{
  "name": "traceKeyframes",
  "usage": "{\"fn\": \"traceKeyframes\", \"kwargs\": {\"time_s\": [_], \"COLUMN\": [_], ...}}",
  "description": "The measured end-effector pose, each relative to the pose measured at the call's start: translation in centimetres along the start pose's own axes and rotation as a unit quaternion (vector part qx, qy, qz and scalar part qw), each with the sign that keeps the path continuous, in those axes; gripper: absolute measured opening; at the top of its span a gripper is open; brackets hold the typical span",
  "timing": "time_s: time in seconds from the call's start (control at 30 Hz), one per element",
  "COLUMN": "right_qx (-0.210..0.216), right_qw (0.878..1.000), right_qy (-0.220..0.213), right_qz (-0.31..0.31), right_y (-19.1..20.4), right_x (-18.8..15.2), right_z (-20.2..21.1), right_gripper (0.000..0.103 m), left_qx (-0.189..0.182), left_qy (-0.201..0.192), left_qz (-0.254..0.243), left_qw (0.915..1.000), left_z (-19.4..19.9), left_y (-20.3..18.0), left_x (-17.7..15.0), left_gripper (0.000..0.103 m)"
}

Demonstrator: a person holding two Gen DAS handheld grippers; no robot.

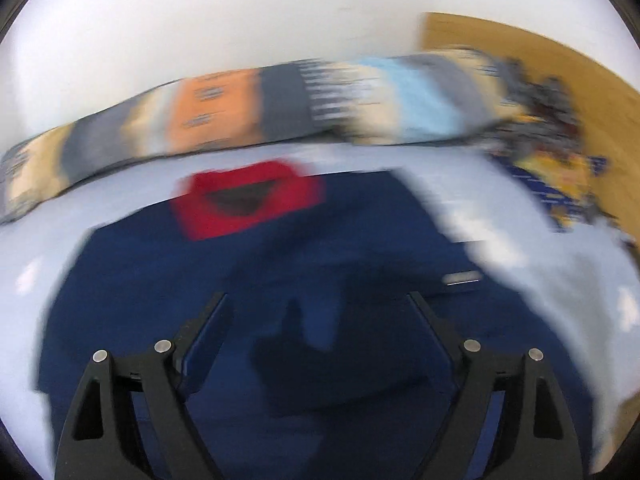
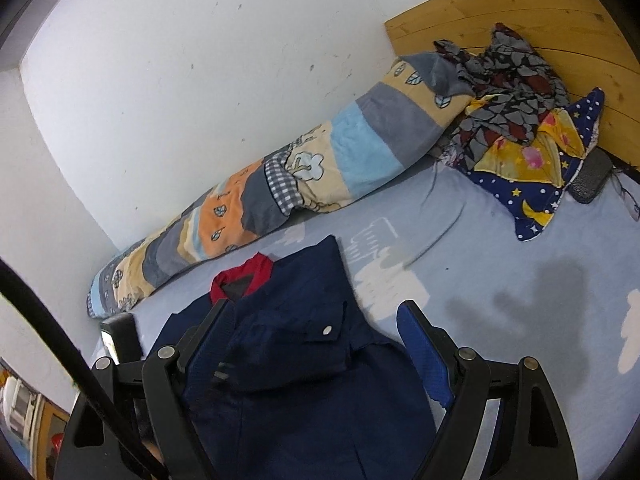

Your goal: Fold large clothes

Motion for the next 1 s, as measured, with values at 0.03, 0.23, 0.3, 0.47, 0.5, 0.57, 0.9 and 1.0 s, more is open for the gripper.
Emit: {"fn": "traceKeyframes", "kwargs": {"time_s": [0.03,0.23,0.3,0.47,0.5,0.57,0.9,1.0], "right_qx": [-0.001,-0.008,-0.01,-0.018,-0.019,-0.02,-0.003,-0.003], "right_qw": [1.0,1.0,1.0,0.999,0.999,0.998,0.996,0.995], "right_qy": [-0.001,0.004,0.012,0.034,0.039,0.056,0.069,0.078], "right_qz": [0.003,0.005,0.003,0.019,0.023,0.03,0.056,0.058], "right_y": [0.2,0.1,0.1,1.0,1.2,2.0,4.9,4.8], "right_x": [-0.1,-0.2,-0.4,-1.4,-1.7,-2.5,-3.8,-4.0], "right_z": [0.0,-0.6,-1.3,-3.2,-3.7,-5.0,-5.8,-6.0], "right_gripper": [0.087,0.087,0.087,0.087,0.087,0.087,0.087,0.087], "left_qx": [0.03,0.142,0.122,0.14,0.142,0.127,0.083,0.107], "left_qy": [0.004,0.044,0.02,-0.032,-0.043,-0.051,0.019,0.097], "left_qz": [0.013,0.192,0.241,0.203,0.182,0.138,-0.019,-0.011], "left_qw": [0.9995,0.9701,0.9627,0.9687,0.972,0.981,0.9962,0.9894], "left_z": [0.3,3.9,6.1,9.2,9.3,8.7,-5.1,-10.8], "left_y": [2.8,21.3,23.5,22.1,20.9,17.8,3.2,3.6], "left_x": [-0.7,-9.2,-10.5,-8.2,-7.3,-5.2,1.6,1.1], "left_gripper": [0.085,0.087,0.087,0.086,0.086,0.086,0.086,0.092]}}
Point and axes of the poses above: each gripper's, at about its wrist camera, not at the fingertips, and z roughly against the way its jaws point, y to its left, x to its top, the point moved 3 cm from there along -z, roughly the way its jaws point, and after that the axes turned 12 degrees about -x, right-handed, at the moved point
